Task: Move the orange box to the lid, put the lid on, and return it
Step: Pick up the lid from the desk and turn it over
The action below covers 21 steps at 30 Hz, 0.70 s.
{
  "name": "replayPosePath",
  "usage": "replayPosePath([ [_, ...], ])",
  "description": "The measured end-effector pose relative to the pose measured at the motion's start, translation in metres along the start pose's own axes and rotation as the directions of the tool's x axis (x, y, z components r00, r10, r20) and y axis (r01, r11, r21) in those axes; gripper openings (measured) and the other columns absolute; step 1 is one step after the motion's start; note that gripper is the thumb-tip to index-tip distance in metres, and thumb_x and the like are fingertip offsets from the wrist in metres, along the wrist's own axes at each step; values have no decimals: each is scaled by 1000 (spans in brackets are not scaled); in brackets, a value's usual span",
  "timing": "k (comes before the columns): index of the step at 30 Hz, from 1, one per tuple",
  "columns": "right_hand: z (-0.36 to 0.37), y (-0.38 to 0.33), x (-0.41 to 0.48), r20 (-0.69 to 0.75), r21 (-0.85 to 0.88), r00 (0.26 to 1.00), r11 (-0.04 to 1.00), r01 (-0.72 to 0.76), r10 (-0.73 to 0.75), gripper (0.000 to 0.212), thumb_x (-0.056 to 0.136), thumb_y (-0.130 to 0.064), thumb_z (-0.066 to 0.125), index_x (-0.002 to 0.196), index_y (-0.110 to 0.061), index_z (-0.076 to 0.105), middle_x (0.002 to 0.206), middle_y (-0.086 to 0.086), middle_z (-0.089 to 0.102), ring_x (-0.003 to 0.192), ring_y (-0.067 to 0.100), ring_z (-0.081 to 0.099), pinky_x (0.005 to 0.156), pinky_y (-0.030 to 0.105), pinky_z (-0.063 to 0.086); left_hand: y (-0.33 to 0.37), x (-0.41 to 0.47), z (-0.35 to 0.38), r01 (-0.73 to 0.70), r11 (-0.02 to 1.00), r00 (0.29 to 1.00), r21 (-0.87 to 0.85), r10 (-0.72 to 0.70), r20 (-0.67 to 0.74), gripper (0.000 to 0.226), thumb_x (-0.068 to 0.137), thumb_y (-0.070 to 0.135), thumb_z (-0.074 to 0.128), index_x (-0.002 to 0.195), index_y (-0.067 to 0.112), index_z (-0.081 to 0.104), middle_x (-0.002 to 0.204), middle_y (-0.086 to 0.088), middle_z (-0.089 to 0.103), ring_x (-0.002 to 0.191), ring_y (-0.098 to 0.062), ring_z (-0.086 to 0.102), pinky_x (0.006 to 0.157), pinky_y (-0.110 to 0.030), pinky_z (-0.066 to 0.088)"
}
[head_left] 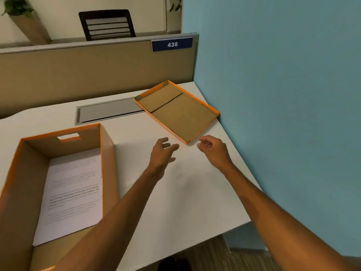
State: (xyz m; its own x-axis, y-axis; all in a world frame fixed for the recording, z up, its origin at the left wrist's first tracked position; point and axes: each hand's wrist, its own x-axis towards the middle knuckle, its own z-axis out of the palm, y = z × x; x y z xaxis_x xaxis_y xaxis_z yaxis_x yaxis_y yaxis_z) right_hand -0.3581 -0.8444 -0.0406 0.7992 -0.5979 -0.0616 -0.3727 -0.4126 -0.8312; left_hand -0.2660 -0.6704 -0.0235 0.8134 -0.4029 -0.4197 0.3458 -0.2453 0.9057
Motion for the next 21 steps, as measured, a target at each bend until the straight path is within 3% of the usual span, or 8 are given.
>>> replayPosePath([
  [5,18,19,50,4,-130,1000,991,-25,25,27,91,-19,68,117,-11,66,115,9,69,94,15,61,71,18,46,-7,69,15,223,945,975,-237,-219,45,68,85,14,73,143,9,39,135,-19,56,124,-36,55,101,-51,50],
  [7,26,27,66,21,-268,998,962,58,-55,32,89,-16,71,120,-10,65,119,11,67,103,21,62,81,27,50,-9,93,20,276,918,961,-284,-273,51,67,86,12,72,144,7,38,138,-19,54,124,-36,54,102,-51,49],
  [10,34,38,86,85,-487,967,837,250,-239,37,84,-9,75,120,-8,67,124,13,65,113,29,59,92,40,48,-10,123,29,334,881,939,-334,-343,36,67,86,10,72,144,3,39,132,-19,57,122,-37,56,99,-50,52],
  [13,37,45,102,185,-593,916,703,392,-355,40,75,1,79,113,-6,70,117,15,67,110,33,60,88,44,48,-13,144,35,384,842,915,-379,-402,33,58,86,8,71,138,0,47,115,-18,60,115,-35,61,95,-48,54],
  [16,38,50,112,241,-639,875,609,469,-421,40,69,7,76,106,-6,72,110,14,69,104,32,62,87,45,45,-13,157,39,407,810,902,-421,-428,48,39,87,7,69,124,-2,58,119,-19,66,106,-32,67,88,-43,55],
  [21,42,51,122,283,-670,855,549,500,-434,30,68,7,74,91,-13,71,92,6,68,90,27,61,80,44,44,-12,171,41,451,779,874,-436,-485,38,20,85,8,70,104,4,63,102,-16,72,87,-28,71,83,-41,56],
])
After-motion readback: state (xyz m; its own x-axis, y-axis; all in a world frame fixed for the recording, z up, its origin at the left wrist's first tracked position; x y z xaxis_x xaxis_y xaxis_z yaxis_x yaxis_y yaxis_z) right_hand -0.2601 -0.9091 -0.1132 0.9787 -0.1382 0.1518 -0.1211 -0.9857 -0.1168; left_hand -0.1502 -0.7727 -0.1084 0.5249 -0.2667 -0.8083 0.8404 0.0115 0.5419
